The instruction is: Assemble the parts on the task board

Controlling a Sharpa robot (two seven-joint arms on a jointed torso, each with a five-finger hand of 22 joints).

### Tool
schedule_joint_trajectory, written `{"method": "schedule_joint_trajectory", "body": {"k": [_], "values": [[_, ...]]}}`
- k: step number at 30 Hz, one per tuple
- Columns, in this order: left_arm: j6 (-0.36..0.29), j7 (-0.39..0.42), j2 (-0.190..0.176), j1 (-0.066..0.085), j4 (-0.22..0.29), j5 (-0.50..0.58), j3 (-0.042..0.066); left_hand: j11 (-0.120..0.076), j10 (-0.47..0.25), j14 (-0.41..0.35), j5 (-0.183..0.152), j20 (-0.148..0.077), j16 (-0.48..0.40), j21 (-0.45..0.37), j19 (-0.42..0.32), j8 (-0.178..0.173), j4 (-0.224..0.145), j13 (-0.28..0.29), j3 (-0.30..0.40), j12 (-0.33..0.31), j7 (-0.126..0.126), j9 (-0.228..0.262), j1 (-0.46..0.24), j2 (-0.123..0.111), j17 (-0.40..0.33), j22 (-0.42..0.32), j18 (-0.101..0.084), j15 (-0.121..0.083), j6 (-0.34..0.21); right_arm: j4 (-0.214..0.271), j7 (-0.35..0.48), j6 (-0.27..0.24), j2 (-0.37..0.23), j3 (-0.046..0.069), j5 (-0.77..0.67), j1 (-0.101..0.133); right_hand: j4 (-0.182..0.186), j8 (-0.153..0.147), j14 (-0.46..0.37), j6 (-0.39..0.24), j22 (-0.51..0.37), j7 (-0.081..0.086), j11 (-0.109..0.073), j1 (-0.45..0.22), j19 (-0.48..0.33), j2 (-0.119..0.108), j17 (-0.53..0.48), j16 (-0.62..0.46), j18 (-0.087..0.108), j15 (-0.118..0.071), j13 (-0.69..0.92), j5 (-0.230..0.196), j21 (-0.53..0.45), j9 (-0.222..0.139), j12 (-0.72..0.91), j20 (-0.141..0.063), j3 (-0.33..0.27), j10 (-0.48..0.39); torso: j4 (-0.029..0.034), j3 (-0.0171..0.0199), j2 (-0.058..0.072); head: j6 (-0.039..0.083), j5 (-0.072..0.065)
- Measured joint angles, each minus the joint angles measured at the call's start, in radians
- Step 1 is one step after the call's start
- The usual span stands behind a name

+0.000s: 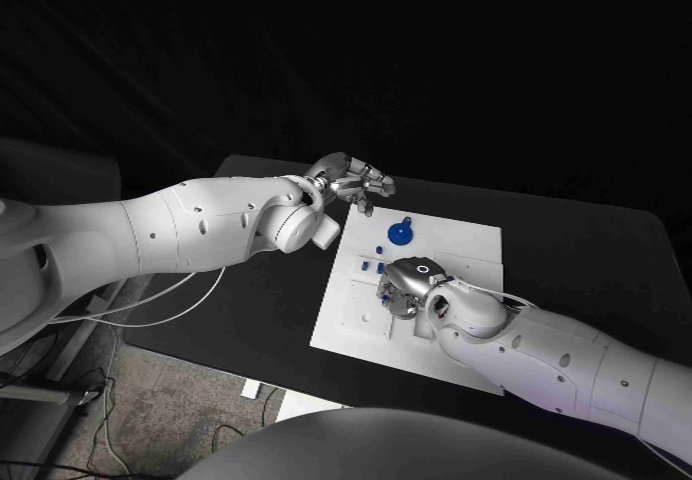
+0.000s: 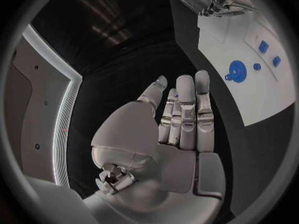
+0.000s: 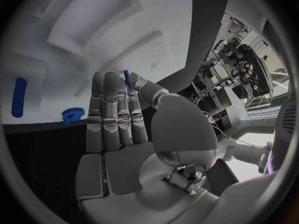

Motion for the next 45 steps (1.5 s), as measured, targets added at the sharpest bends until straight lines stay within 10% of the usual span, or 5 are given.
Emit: {"method": "schedule_joint_trajectory", "body": {"k": [45], "values": [[0.002, -0.001, 0.002, 0.000, -0.009, 0.001, 0.000, 0.000, 0.000, 0.000, 0.000, 0.000, 0.000, -0.004, 0.000, -0.004, 0.003, 0.000, -0.003, -0.004, 0.000, 0.000, 0.000, 0.000, 0.003, 0.000, 0.000, 0.000, -0.001, 0.006, 0.000, -0.008, -0.008, -0.001, -0.008, -0.003, -0.005, 0.000, 0.004, 0.001, 0.016, -0.001, 0.000, -0.001, 0.011, -0.001, 0.001, 0.000, -0.001, 0.000, 0.000, 0.003, -0.022, 0.001, 0.000, -0.004, 0.001, 0.000, -0.0002, 0.0006, 0.000, 0.000, -0.001]]}}
